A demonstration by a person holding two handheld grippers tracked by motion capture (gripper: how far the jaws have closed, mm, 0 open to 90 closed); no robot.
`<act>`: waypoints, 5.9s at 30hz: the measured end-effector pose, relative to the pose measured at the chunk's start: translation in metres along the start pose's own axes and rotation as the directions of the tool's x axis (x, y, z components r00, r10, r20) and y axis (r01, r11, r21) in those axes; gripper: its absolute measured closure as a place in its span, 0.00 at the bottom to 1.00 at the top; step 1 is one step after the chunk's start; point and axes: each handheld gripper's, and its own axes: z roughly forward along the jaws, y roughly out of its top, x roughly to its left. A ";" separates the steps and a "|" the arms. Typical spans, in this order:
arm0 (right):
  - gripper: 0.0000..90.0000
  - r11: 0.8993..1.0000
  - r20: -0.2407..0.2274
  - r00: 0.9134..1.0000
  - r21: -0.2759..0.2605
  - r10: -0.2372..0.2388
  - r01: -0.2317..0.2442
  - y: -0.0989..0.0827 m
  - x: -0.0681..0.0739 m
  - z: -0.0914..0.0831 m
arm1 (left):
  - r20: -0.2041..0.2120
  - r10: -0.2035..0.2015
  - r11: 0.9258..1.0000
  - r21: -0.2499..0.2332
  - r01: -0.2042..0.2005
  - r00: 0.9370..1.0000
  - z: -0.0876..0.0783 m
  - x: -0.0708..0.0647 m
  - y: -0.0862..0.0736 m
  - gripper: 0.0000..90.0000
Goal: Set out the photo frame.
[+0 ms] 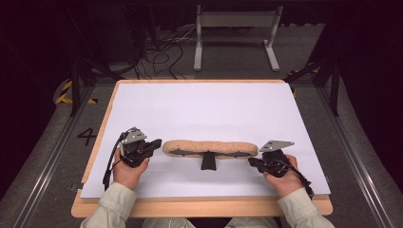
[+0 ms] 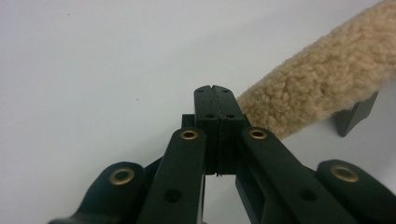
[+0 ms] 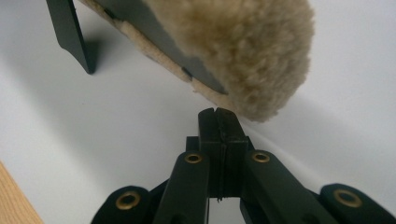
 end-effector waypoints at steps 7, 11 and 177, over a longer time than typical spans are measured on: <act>1.00 0.999 -0.005 1.000 -0.021 0.026 -0.026 0.000 -0.004 -0.003 | 0.021 0.001 1.000 0.019 -0.002 1.000 0.004 -0.005 0.001 1.00; 1.00 0.999 -0.008 1.000 -0.024 0.027 -0.027 0.002 -0.005 -0.002 | 0.028 0.009 1.000 0.023 -0.010 1.000 0.003 -0.005 0.000 1.00; 0.51 1.000 -0.165 0.986 -0.002 0.004 -0.004 0.151 0.060 0.018 | 0.372 0.230 0.961 0.060 -0.270 0.899 0.005 -0.076 0.001 0.81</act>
